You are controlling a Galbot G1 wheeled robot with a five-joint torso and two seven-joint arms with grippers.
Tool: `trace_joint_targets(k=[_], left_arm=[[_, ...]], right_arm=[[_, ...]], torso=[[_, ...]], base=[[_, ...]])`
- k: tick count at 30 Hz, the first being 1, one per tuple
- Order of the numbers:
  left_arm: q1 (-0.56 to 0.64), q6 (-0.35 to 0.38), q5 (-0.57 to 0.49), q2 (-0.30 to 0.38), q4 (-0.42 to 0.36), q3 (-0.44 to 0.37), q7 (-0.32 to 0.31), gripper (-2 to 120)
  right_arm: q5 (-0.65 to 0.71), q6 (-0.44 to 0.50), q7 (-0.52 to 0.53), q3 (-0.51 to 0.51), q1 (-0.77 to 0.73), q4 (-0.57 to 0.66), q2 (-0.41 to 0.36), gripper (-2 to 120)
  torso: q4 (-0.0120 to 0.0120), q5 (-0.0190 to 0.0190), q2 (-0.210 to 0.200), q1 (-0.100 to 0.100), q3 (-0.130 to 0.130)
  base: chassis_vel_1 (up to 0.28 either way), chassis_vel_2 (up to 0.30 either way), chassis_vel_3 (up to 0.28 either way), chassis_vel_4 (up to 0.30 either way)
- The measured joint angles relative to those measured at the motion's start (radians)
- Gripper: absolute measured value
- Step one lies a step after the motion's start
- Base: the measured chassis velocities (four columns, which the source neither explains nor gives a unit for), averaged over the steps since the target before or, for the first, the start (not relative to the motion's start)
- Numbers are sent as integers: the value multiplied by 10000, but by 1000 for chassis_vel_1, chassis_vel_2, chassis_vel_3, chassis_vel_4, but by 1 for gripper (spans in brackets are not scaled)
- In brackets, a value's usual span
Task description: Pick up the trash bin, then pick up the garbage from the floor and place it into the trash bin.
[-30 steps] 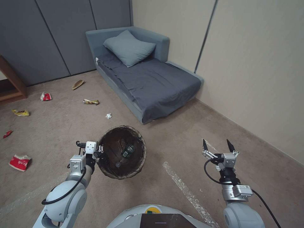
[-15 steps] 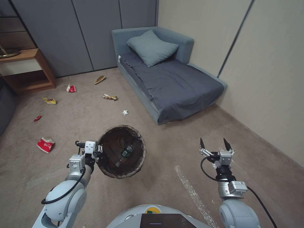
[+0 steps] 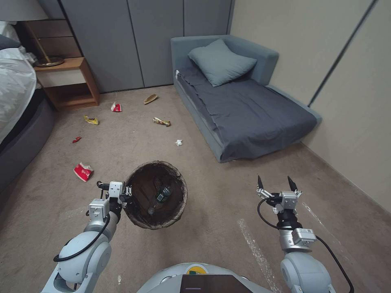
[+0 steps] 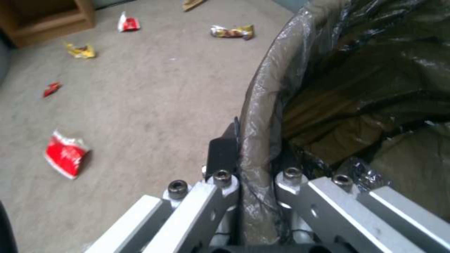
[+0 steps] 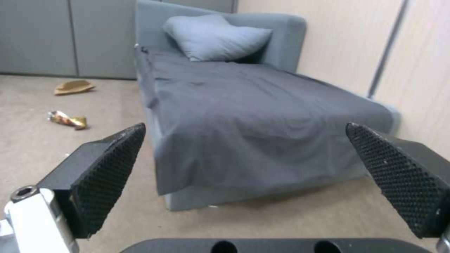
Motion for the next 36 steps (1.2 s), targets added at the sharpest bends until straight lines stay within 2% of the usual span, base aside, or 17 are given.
trace_joint_targets(k=[25, 36], left_arm=[[-80, -148, -11, -54, 156, 21, 33, 3], [-74, -316, 123, -110, 182, 54, 106, 3]], right_arm=[[-152, -145, 235, -149, 139, -156, 15, 100], [-152, -291, 336, -151, 214, -228, 13, 100]], torso=[[1, 0, 0, 0, 0], [-3, 1, 0, 0, 0]], base=[[72, 69, 69, 68], [0, 0, 0, 0]])
